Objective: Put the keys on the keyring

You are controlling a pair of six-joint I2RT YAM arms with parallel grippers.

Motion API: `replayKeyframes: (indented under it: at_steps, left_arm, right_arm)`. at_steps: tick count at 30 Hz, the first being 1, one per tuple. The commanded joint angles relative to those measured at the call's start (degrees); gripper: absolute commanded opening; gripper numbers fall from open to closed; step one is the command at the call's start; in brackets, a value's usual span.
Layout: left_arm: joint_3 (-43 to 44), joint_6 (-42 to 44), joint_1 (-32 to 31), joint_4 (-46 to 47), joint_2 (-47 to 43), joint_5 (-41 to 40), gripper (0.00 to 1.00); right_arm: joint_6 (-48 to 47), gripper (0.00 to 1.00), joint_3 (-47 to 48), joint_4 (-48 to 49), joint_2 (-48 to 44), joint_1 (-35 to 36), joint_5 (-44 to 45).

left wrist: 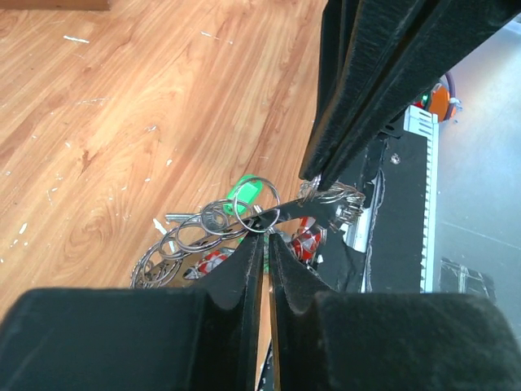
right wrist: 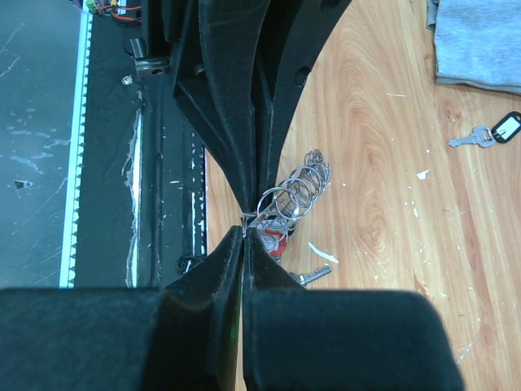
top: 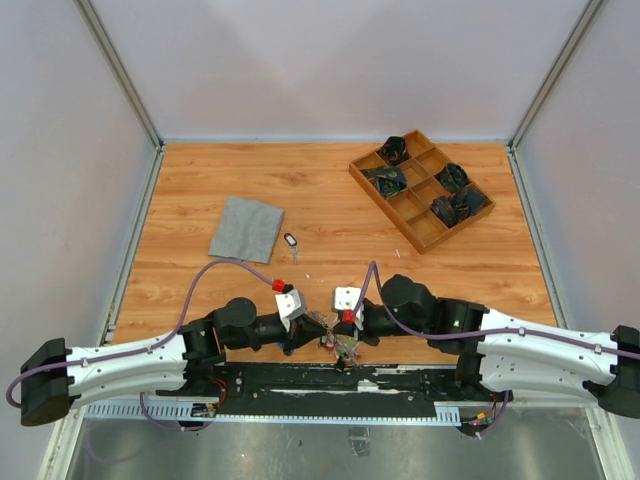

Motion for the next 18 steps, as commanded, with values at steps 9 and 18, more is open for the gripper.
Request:
replayKeyframes:
  at_steps: [9, 18]
  left_arm:
    - [0.21, 1.94, 0.06, 2.86, 0.44, -0.71, 0.12]
    - [0.32, 2.68, 0.01, 3.09, 0.33, -0.06, 0.12]
  right_arm:
    - [4.53, 0.00, -2.78, 7.80, -1.27, -0.99, -3.33]
    - [4.76, 0.01, -3.60, 8.31, 0.50, -0.96, -3.55]
